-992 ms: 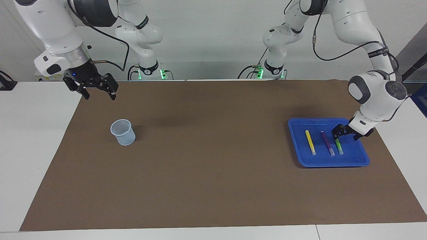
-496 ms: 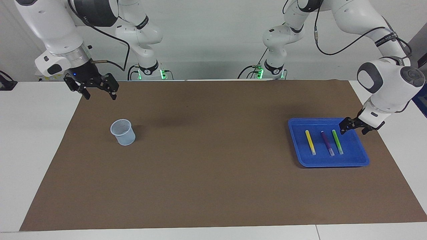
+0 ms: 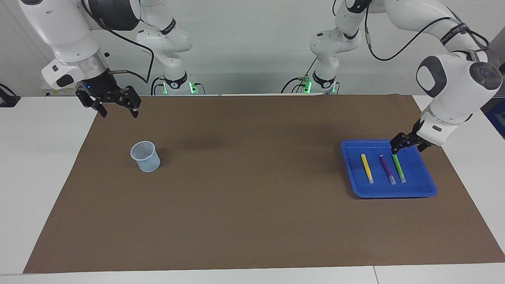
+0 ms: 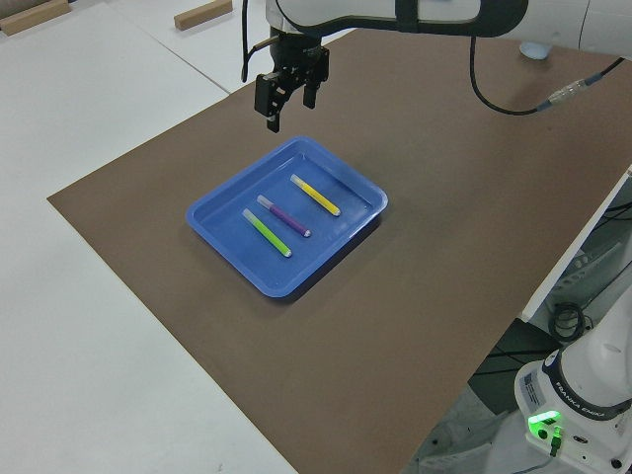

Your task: Right arm passes pens to left for tray arrangement

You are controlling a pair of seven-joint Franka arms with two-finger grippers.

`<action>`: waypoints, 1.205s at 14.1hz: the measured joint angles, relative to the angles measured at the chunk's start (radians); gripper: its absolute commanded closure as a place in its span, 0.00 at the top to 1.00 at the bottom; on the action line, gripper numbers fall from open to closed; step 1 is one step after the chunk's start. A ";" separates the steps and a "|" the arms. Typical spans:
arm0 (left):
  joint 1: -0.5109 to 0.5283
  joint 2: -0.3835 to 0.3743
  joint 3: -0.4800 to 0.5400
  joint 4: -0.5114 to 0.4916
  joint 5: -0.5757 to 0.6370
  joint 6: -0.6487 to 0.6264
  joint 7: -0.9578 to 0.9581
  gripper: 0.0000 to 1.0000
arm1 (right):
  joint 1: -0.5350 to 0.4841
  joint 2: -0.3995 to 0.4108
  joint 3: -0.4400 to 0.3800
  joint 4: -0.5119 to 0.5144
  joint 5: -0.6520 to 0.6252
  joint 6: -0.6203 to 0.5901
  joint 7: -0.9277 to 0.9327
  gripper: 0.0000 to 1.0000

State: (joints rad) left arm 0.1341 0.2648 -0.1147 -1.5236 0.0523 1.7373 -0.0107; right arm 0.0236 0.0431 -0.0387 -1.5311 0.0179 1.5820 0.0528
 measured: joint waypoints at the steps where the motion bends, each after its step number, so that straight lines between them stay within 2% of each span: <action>1: -0.010 -0.004 -0.001 0.010 -0.008 -0.025 -0.021 1.00 | 0.000 0.000 0.000 0.000 0.000 0.000 0.000 1.00; 5: -0.014 -0.035 0.001 0.024 -0.014 -0.082 -0.032 1.00 | 0.000 0.000 0.000 0.000 0.000 0.000 0.000 1.00; 11: -0.025 -0.152 -0.025 0.028 -0.016 -0.162 -0.033 1.00 | 0.000 0.000 0.000 0.000 0.000 0.000 0.000 1.00; 17: -0.080 -0.223 -0.021 -0.012 -0.014 -0.204 -0.033 1.00 | -0.003 0.000 0.000 0.000 0.000 0.000 0.000 1.00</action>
State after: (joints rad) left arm 0.0544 0.0421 -0.1361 -1.5358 0.0385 1.5331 -0.0438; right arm 0.0208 0.0431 -0.0384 -1.5312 0.0179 1.5820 0.0529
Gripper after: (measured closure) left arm 0.000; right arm 0.000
